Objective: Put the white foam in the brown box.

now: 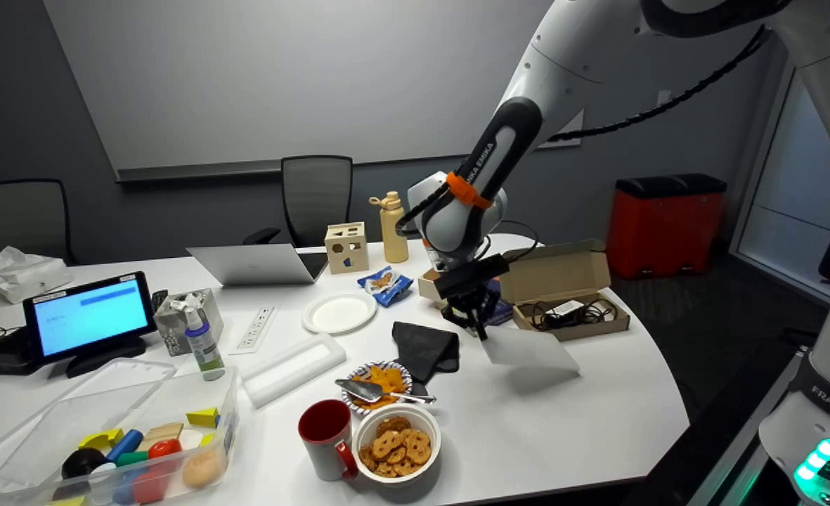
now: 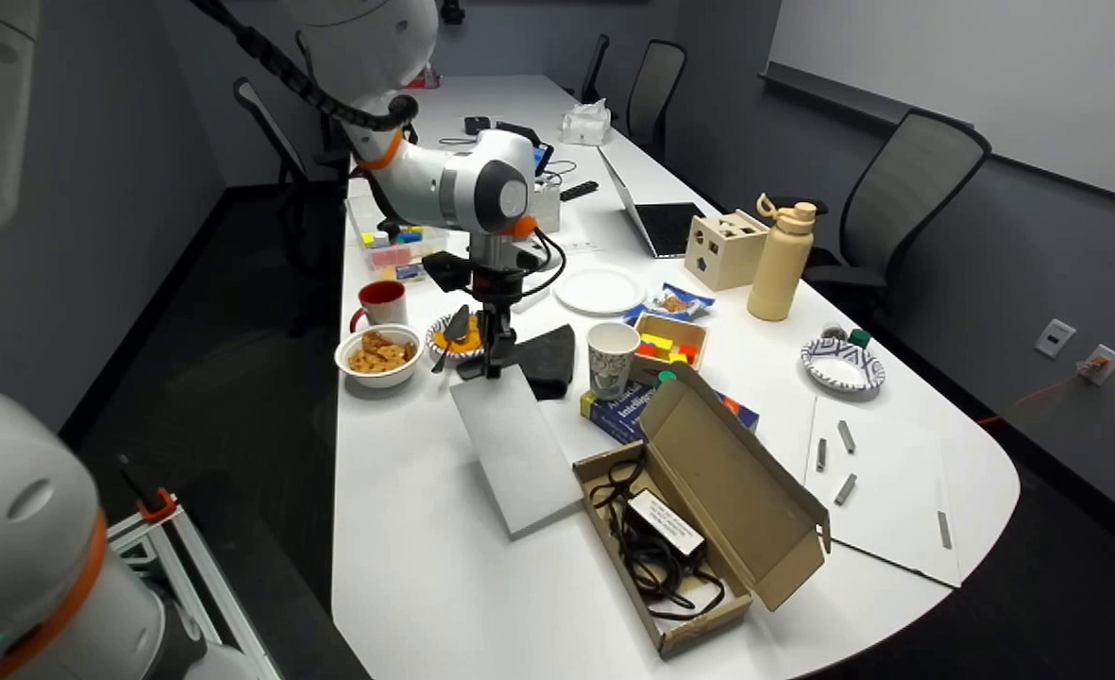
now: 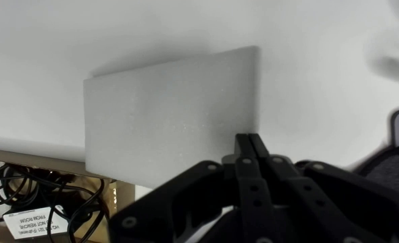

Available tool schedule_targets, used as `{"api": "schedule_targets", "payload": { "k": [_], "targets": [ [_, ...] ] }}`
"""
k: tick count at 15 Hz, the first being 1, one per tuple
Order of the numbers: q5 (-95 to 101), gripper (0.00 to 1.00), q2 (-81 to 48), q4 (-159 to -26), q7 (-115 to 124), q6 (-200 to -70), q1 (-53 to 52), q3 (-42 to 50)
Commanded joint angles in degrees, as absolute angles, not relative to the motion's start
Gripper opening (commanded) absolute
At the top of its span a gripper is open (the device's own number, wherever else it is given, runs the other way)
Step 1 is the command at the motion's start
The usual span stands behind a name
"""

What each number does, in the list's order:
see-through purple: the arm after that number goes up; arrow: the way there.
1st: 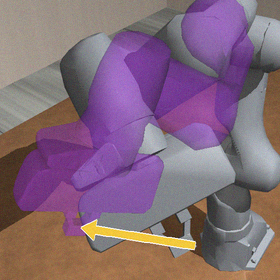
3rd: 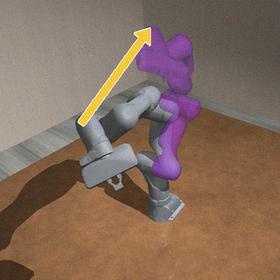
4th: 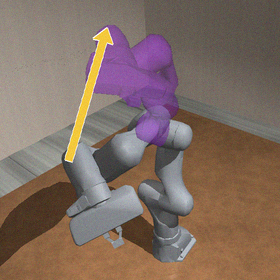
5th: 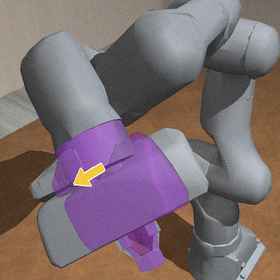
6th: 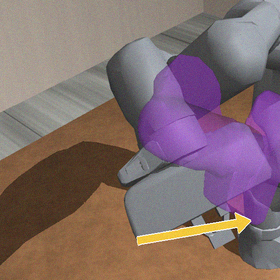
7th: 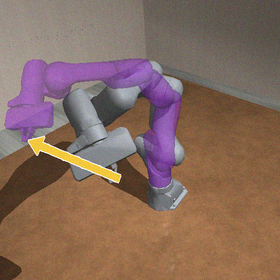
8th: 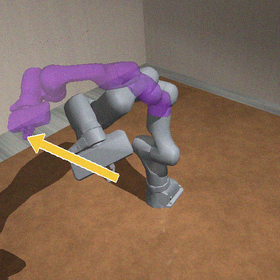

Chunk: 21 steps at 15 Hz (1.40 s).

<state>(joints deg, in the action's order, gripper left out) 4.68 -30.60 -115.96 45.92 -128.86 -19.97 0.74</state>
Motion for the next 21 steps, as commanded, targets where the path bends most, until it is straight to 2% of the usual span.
{"api": "schedule_targets", "payload": {
  "k": [1, 6, 21],
  "targets": [
    [4.7, 0.01, -27.6, -113.0, 47.8, -119.1, -20.0, -0.6],
    [5.7, 0.01, -26.6, -107.6, 51.0, -107.2, -19.4, -1.1],
    [12.8, 0.01, -29.7, -107.1, 49.8, -112.8, -10.2, 4.7]
  ]
}}
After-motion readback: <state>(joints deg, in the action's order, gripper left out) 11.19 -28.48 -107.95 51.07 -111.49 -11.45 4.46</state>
